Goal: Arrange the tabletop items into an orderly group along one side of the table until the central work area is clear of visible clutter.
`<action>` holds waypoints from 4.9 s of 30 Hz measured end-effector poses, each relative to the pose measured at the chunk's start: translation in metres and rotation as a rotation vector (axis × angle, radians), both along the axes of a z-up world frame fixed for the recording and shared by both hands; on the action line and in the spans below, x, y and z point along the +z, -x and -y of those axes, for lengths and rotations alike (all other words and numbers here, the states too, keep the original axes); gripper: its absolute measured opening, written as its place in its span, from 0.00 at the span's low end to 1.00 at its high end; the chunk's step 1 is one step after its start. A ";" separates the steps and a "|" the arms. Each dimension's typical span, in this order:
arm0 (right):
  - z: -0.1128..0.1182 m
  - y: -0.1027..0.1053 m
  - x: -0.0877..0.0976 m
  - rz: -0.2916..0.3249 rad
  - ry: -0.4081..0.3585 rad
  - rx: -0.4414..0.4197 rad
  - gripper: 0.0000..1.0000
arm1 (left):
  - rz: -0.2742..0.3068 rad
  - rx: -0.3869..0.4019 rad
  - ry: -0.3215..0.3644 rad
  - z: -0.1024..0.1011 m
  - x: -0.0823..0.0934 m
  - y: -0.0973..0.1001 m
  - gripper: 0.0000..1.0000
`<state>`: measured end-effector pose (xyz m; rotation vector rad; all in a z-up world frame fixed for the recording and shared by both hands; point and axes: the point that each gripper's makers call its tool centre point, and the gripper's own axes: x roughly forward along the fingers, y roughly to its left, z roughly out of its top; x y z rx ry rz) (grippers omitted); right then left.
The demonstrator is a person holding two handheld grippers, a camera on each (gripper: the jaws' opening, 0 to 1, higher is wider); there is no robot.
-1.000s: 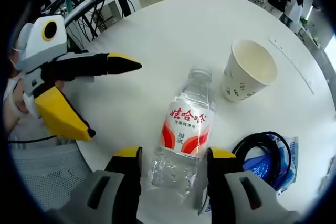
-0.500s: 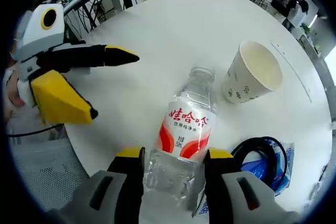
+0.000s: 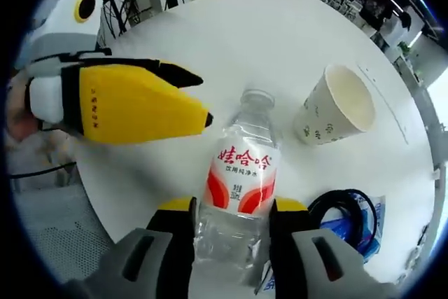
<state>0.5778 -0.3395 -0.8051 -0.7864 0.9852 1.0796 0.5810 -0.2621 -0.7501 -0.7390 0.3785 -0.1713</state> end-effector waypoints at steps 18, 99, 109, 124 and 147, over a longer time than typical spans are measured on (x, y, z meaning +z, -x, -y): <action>-0.002 -0.001 0.001 0.002 -0.070 0.025 0.37 | -0.041 0.075 0.172 0.009 -0.019 -0.036 0.59; -0.066 -0.005 0.063 0.265 -0.548 0.093 0.33 | 0.379 0.136 -0.340 -0.029 0.113 -0.017 0.19; -0.065 -0.005 0.059 0.262 -0.566 0.052 0.32 | 0.423 0.072 -0.381 -0.018 0.123 -0.015 0.18; -0.070 -0.003 0.056 0.256 -0.583 0.025 0.33 | 0.495 -0.024 -0.402 -0.008 0.128 -0.005 0.17; -0.062 0.001 0.043 0.247 -0.573 -0.026 0.33 | 0.516 -0.122 -0.409 0.014 0.120 0.003 0.17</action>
